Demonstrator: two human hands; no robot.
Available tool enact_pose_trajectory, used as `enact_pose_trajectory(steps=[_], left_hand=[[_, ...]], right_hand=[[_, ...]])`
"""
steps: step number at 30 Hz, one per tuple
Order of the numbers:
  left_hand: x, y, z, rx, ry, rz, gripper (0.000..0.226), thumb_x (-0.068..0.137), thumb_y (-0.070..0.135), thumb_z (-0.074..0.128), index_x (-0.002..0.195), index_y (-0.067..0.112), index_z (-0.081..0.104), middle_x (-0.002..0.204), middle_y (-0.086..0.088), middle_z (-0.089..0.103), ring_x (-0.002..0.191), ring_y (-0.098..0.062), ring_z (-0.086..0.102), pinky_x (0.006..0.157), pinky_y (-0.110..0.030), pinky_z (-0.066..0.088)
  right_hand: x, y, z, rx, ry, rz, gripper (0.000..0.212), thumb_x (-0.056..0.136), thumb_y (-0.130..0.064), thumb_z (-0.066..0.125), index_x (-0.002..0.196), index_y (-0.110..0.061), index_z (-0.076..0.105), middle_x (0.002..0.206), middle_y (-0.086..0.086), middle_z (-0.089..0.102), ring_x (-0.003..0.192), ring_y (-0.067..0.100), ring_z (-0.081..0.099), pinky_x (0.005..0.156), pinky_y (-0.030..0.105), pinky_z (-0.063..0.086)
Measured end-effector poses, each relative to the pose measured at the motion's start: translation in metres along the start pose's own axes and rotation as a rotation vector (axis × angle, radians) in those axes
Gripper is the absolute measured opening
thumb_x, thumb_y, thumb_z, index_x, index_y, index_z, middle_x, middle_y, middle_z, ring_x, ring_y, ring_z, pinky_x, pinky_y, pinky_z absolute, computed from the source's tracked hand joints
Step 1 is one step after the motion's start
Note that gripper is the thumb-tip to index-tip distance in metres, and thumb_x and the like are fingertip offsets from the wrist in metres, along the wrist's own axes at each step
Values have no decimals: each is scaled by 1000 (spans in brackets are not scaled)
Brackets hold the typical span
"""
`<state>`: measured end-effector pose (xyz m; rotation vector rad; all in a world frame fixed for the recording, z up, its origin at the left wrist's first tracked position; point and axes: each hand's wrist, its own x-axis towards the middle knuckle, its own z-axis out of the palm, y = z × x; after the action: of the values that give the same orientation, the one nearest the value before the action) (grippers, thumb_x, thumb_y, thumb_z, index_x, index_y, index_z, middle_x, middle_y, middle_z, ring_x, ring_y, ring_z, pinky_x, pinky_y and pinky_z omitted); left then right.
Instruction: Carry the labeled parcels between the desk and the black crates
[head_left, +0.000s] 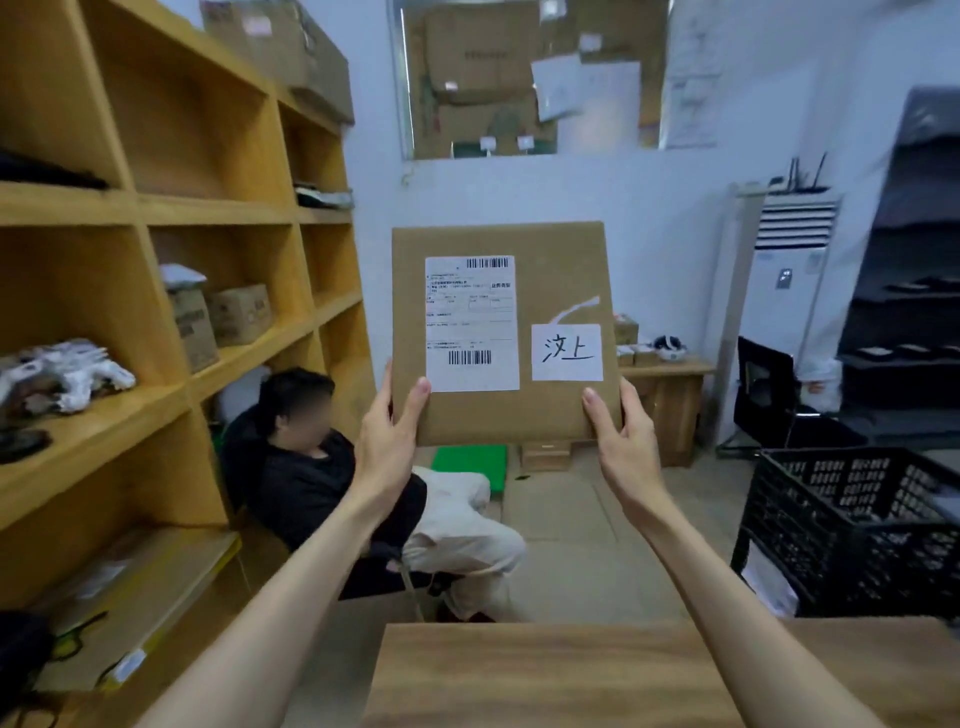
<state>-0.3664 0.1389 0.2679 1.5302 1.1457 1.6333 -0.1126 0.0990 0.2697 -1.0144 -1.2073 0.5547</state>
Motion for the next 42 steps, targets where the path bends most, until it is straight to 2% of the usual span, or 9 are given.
enact_pose_trajectory(steps=[3,5,10,15,23,31,35,40,42], left_hand=[[21,50,6,-31,-10,90,82,87,75,59,156,40,31,149,14,53,138,-12,51,115,-49,40],[33,67,9,-28,-7,123,81,87,79,55,156,45,28,152,15,50,140,-12,48,116,-51,38],[39,81,20,-55,25,213,83,88,79,48,158,39,27,158,11,42,146,-14,40,119,-51,35],[38,84,29,-129,18,226,88,86,78,50,159,35,27,157,8,44,144,-15,43,117,-50,40],[43,84,23,-139,0,230,87,85,77,48,158,34,28,154,6,48,140,-18,48,113,-49,45],[53,89,-2,-85,14,246,83,89,76,47,158,34,28,153,8,48,139,-15,48,114,-48,44],[55,107,-22,-58,56,250,61,103,54,45,158,32,30,148,11,53,133,-5,52,113,-41,46],[38,119,-54,52,191,293,58,104,48,45,158,29,32,148,11,53,134,-3,50,113,-38,45],[19,122,-77,86,261,302,57,105,46,45,157,29,33,146,13,54,130,1,52,108,-29,47]], right_hand=[[27,-40,-6,31,-6,-61,51,98,-43,57,142,-19,47,131,-7,63,121,7,59,109,38,47],[38,-58,-8,59,-15,-81,69,94,-53,57,150,-17,39,140,-3,58,128,9,55,112,41,44],[50,-70,-14,81,-52,-137,48,99,-41,53,144,-29,42,128,-14,62,117,2,60,106,39,49],[52,-68,-18,113,-82,-117,75,88,-63,55,151,-27,35,138,-7,59,126,10,56,109,45,46],[57,-69,-9,107,-91,-175,38,104,-36,46,142,-32,42,127,-15,62,116,-2,59,99,23,50],[67,-77,15,111,-92,-185,42,104,-34,48,145,-25,43,124,-18,62,112,-5,59,96,20,52],[77,-90,32,110,-126,-178,45,103,-35,50,146,-23,42,124,-14,61,107,-7,61,89,16,54],[76,-90,62,156,-201,-192,44,100,-39,54,141,-24,45,122,-14,63,112,-1,61,97,28,53],[67,-89,84,191,-276,-205,40,102,-35,54,139,-22,48,120,-16,64,108,-4,61,95,23,52]])
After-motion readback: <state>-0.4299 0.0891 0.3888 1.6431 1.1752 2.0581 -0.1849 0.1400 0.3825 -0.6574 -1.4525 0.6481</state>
